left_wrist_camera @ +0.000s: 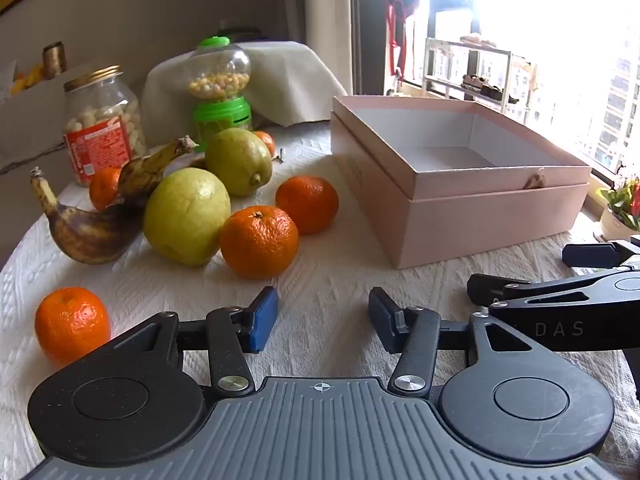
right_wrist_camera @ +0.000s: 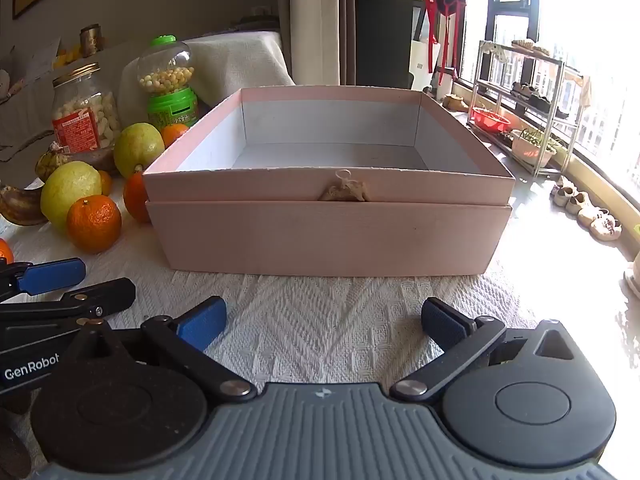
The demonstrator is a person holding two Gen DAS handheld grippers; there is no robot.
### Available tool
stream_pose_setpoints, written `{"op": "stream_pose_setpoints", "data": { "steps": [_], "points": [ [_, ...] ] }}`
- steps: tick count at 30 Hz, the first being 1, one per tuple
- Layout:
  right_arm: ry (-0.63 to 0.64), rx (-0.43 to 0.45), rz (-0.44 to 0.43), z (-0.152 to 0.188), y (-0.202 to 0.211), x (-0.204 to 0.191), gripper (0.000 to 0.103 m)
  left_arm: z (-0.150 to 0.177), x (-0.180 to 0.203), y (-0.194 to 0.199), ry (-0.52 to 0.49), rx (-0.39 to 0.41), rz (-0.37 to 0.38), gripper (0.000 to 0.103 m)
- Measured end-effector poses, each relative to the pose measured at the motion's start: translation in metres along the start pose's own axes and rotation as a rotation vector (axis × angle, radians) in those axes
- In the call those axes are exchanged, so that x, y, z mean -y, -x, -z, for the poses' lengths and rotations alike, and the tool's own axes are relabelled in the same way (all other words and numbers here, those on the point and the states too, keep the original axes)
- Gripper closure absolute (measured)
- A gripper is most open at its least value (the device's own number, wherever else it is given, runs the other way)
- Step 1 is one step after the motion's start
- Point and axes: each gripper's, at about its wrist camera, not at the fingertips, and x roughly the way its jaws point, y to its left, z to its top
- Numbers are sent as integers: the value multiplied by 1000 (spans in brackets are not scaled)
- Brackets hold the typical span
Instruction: Organize fruits
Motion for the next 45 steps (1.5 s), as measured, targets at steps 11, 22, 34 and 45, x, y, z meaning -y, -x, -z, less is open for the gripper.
{"op": "stream_pose_setpoints", "data": {
  "steps": [11,22,34,45],
  "points": [
    [-1,1,0,0,0,0,0,0,0,0,-1,-1,0,46],
    [-1,1,0,0,0,0,0,1,-1,-1,5,-1,4,46],
    [-2,1,0,0,0,0,0,1,-1,-1,6,-1,5,46],
    [-2,1,0,0,0,0,0,0,-2,-1,6,-1,5,46]
  ]
}}
